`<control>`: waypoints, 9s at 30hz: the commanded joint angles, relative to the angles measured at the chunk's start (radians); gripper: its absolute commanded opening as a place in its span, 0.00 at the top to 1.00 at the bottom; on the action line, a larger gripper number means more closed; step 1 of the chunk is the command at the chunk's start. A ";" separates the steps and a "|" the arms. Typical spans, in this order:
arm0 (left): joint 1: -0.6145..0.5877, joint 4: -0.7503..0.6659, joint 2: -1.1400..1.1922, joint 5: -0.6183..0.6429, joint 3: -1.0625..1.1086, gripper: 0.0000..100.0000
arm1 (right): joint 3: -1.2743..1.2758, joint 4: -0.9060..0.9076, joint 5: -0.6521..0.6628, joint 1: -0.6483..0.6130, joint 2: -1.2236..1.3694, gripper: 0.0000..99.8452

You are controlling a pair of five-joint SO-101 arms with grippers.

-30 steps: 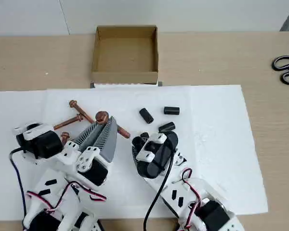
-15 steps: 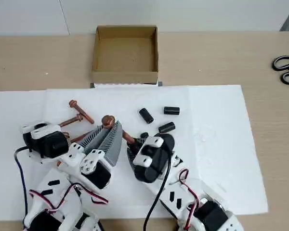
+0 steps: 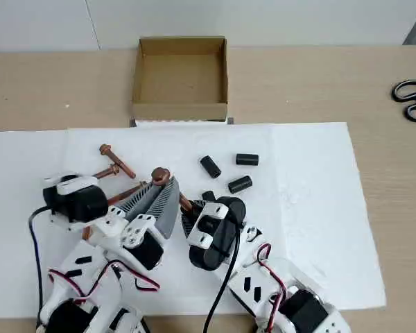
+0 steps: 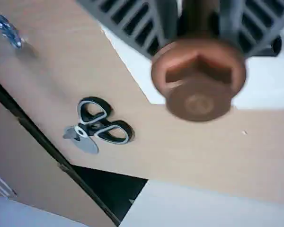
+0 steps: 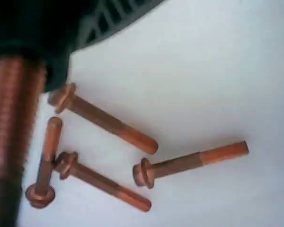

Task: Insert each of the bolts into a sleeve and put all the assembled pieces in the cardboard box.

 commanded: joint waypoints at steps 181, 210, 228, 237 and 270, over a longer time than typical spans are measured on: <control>-0.474 0.029 -0.006 -0.560 0.429 0.99 | -3.069 0.961 -0.249 0.415 2.723 0.99; -0.476 0.034 -0.006 -0.560 0.429 0.99 | -1.806 0.952 -0.442 0.206 2.052 0.99; -0.476 0.034 -0.006 -0.560 0.429 0.99 | -1.729 0.952 -0.239 0.203 2.054 0.92; -0.476 0.034 -0.006 -0.560 0.429 0.99 | -1.640 0.934 -0.238 0.206 2.054 0.92; -0.476 0.034 -0.006 -0.560 0.429 0.99 | -1.639 0.777 -0.109 0.278 2.169 0.85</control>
